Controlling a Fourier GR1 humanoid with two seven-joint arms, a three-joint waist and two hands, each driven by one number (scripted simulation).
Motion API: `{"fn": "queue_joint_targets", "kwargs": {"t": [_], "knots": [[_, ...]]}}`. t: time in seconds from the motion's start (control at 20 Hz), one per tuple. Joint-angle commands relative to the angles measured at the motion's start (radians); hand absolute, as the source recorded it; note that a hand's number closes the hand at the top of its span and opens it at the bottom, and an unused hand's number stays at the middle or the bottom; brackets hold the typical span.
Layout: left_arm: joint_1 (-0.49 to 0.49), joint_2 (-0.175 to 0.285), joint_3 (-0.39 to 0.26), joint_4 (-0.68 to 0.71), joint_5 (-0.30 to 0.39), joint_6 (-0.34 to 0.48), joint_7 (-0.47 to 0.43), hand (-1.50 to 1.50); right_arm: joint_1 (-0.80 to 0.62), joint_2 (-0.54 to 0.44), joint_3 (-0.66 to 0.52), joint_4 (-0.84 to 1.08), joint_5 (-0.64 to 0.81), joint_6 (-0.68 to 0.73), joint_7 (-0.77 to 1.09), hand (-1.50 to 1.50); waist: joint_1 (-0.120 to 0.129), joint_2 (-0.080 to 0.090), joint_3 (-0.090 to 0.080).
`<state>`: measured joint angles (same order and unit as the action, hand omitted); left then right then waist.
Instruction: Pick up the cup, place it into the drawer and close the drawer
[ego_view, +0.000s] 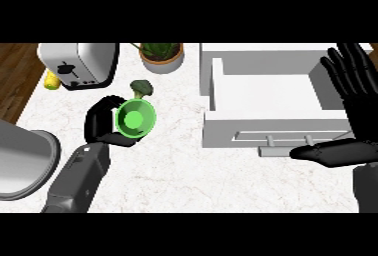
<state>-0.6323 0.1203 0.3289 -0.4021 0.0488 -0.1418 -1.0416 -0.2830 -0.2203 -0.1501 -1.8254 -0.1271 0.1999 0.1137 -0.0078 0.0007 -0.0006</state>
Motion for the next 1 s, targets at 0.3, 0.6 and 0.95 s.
{"fn": "queue_joint_targets", "kwargs": {"t": [0.3,0.6,0.95], "knots": [[-0.186,-0.081,-0.105,-0.278,0.005,0.016,0.297,1.50,0.023,0.017,0.011,-0.021,0.039,-0.029,-0.004,-1.50,0.017,-0.008,0.002],[-0.293,-0.119,-0.189,-0.429,0.050,0.160,0.562,1.50,0.058,0.009,-0.007,-0.074,0.014,-0.023,0.022,-1.50,0.006,-0.009,0.001],[-0.530,-0.120,-0.350,-0.320,0.122,0.401,0.672,1.50,0.054,-0.009,-0.019,-0.023,-0.004,0.024,-0.041,-1.50,-0.027,0.002,0.001]]}}
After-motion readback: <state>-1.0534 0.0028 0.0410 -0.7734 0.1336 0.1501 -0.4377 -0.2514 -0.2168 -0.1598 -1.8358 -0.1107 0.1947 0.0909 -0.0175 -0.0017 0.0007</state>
